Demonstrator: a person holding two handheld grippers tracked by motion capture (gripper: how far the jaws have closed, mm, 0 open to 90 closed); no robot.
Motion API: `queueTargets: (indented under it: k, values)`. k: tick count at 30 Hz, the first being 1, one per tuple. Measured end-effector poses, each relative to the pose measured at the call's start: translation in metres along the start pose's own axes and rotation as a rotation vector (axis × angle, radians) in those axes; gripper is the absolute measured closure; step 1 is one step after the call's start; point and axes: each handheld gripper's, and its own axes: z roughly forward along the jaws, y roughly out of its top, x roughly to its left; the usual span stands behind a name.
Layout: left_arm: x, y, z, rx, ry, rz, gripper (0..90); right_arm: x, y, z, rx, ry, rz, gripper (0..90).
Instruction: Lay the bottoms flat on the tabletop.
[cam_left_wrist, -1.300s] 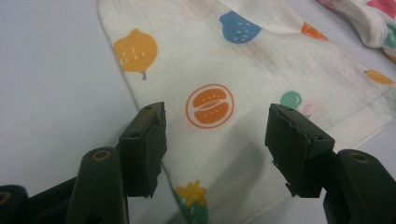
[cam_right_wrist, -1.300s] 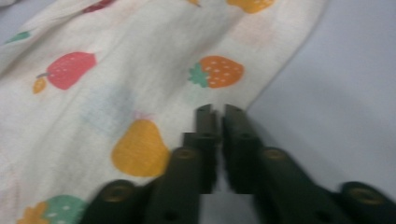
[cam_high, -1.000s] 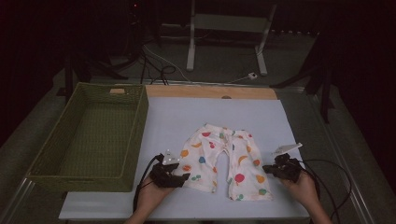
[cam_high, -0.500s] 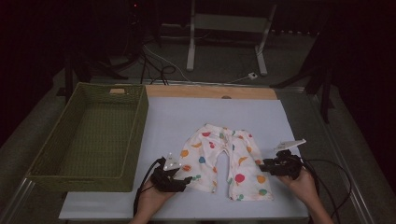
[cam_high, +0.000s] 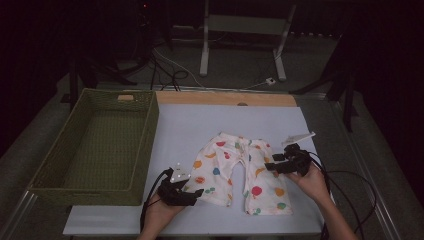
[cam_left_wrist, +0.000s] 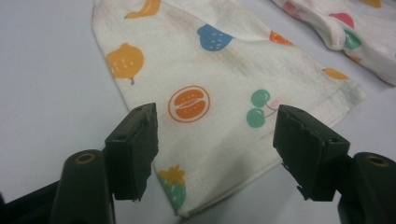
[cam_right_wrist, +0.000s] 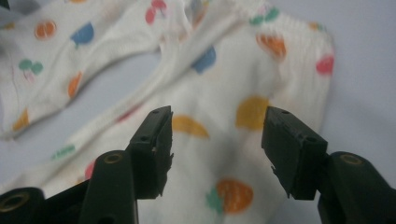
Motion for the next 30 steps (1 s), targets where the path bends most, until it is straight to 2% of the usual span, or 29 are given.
queueTargets:
  k: [6, 8, 12, 17, 19, 23, 30]
  values:
    - [-0.001, 0.000, 0.001, 0.005, -0.009, 0.003, 30.6, 0.002, 0.024, 0.008, 0.000, 0.018, -0.017, 38.9]
    - [-0.001, 0.000, 0.001, 0.004, -0.011, 0.004, 30.6, 0.003, 0.029, 0.011, -0.018, 0.027, -0.023, 38.9]
    - [-0.001, 0.000, -0.001, 0.001, -0.009, 0.007, 30.5, 0.002, 0.035, 0.017, -0.012, 0.044, -0.025, 40.4]
    - [-0.002, 0.000, -0.002, 0.002, -0.009, 0.013, 30.5, 0.004, 0.039, 0.020, -0.010, 0.041, -0.025, 40.5]
    - [-0.001, 0.000, -0.001, 0.004, -0.014, 0.012, 30.5, 0.006, 0.048, 0.019, 0.021, 0.029, -0.029, 39.4]
    - [-0.001, 0.000, -0.002, 0.003, -0.014, 0.013, 30.5, 0.008, 0.060, 0.015, 0.003, 0.033, -0.046, 39.7]
    - [0.001, -0.002, -0.002, 0.018, -0.007, 0.016, 30.6, 0.005, 0.089, 0.029, 0.028, 0.047, -0.068, 38.5]
